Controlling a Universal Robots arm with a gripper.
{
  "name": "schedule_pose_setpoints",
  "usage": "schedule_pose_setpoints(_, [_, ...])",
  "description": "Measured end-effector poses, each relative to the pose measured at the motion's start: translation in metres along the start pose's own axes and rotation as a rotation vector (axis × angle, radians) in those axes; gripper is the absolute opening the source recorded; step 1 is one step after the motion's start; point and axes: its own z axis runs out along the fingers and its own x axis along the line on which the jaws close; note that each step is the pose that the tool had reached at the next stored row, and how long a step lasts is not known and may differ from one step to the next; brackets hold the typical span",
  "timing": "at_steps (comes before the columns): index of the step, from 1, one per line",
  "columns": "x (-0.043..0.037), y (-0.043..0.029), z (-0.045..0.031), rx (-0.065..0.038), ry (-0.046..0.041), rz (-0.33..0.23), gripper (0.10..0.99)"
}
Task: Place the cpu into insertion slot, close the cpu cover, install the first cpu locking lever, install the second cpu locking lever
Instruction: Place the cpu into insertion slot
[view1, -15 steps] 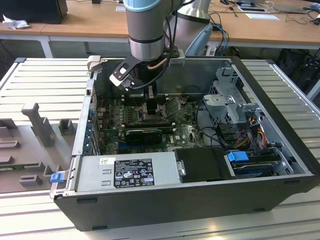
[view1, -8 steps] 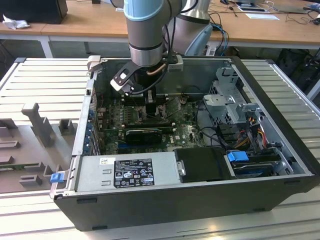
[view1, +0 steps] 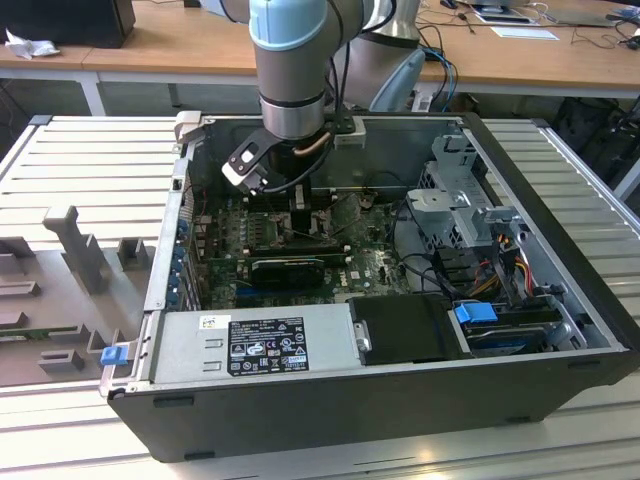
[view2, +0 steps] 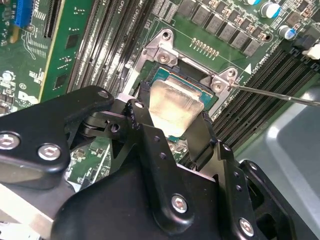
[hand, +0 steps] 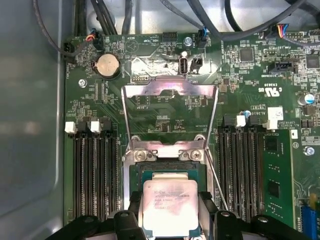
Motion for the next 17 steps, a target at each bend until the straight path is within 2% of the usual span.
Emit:
schedule_pose_setpoints(8, [0.0016,0.0014,0.0055,0.002,-0.0003,0.0,0.529])
schedule_pose_setpoints(14, [0.0017,0.0014,0.0059,0.002,0.0002,0.0,0.529])
schedule_pose_setpoints(15, [0.0017,0.0014,0.006,0.002,0.0003,0.0,0.541])
schedule_pose_setpoints(16, [0.0016,0.0013,0.006,0.002,0.0002,0.0,0.604])
schedule_pose_setpoints(17, [0.0016,0.0013,0.0058,0.002,0.0007,0.0,0.604])
